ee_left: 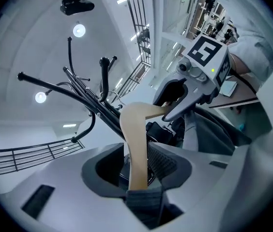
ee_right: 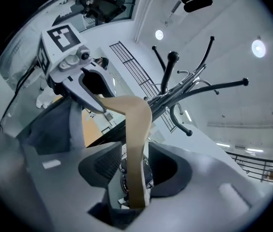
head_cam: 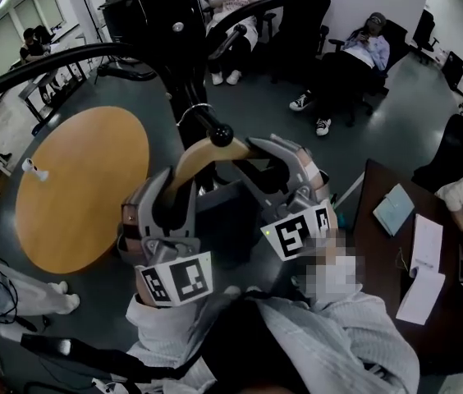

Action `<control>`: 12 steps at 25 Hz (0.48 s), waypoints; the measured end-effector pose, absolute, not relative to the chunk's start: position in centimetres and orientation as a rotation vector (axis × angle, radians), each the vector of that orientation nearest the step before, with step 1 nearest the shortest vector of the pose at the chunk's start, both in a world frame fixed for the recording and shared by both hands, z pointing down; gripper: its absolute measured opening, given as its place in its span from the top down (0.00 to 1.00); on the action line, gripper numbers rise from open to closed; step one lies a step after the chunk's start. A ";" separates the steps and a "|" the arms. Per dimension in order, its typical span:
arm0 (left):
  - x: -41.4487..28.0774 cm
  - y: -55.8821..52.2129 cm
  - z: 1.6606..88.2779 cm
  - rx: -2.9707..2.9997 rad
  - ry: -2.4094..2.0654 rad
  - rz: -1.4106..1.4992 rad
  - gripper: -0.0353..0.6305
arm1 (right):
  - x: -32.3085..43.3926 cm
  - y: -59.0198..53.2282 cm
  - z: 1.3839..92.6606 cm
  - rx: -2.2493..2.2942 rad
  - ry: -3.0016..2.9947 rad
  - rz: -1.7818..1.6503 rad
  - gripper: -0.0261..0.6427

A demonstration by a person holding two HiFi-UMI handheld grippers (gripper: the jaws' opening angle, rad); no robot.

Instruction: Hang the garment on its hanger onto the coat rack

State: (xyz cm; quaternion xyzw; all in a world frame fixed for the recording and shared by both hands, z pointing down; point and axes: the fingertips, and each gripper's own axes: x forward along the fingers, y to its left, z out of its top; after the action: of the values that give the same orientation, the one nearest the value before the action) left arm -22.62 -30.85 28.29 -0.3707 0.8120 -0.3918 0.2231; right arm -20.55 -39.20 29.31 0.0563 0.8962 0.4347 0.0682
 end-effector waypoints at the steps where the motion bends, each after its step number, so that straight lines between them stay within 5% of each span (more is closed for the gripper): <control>1: -22.5 -30.5 28.0 -1.029 2.231 -1.075 0.74 | -20.1 -38.9 29.1 0.192 2.694 1.310 0.74; 12: -19.1 -29.6 26.1 -1.246 2.125 -0.982 0.68 | -14.0 -40.4 24.5 0.065 2.677 0.958 0.74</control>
State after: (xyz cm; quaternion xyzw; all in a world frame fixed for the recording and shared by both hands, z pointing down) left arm -19.06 -29.56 26.12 -0.4559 0.7773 -0.3593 0.2425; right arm -14.02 -40.40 24.55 0.0226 0.9308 0.3333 0.1482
